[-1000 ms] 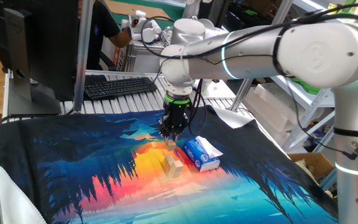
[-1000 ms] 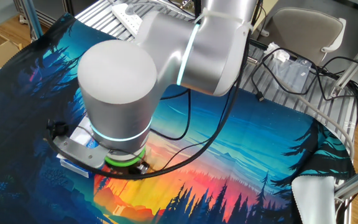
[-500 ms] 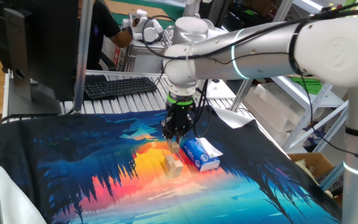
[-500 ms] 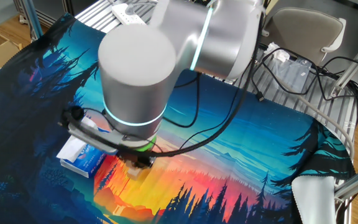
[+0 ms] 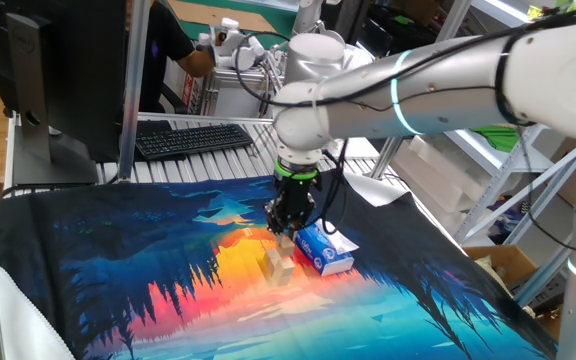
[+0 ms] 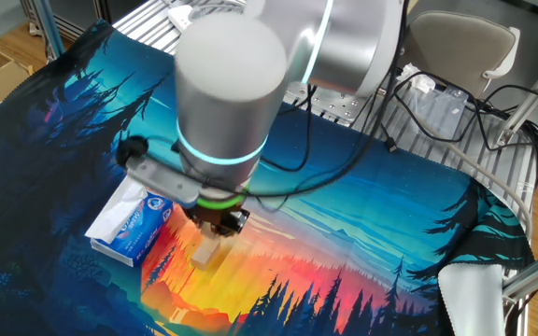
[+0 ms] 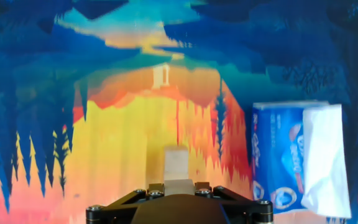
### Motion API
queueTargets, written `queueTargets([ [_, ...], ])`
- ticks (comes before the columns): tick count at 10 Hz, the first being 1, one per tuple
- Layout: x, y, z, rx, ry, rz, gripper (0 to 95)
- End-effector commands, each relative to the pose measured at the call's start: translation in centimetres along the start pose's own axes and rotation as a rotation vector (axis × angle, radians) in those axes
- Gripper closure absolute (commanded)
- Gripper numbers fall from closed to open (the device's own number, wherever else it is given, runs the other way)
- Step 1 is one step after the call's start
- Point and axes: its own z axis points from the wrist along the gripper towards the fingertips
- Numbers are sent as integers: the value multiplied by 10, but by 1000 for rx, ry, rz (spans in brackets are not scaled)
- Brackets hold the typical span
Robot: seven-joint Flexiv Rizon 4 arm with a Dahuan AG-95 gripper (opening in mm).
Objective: Stack the blocks in a vertical line of five
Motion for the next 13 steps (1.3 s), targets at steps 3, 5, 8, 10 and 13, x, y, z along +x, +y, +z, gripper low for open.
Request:
queueTargets([
  [3, 5, -2, 4, -7, 3, -5, 950],
  [5, 8, -3, 2, -20, 4, -2, 950],
  [8, 10, -3, 0, -60, 1, 15, 950],
  [10, 11, -3, 0, -66, -2, 13, 950],
  [13, 14, -2, 2, -65, -3, 12, 950],
])
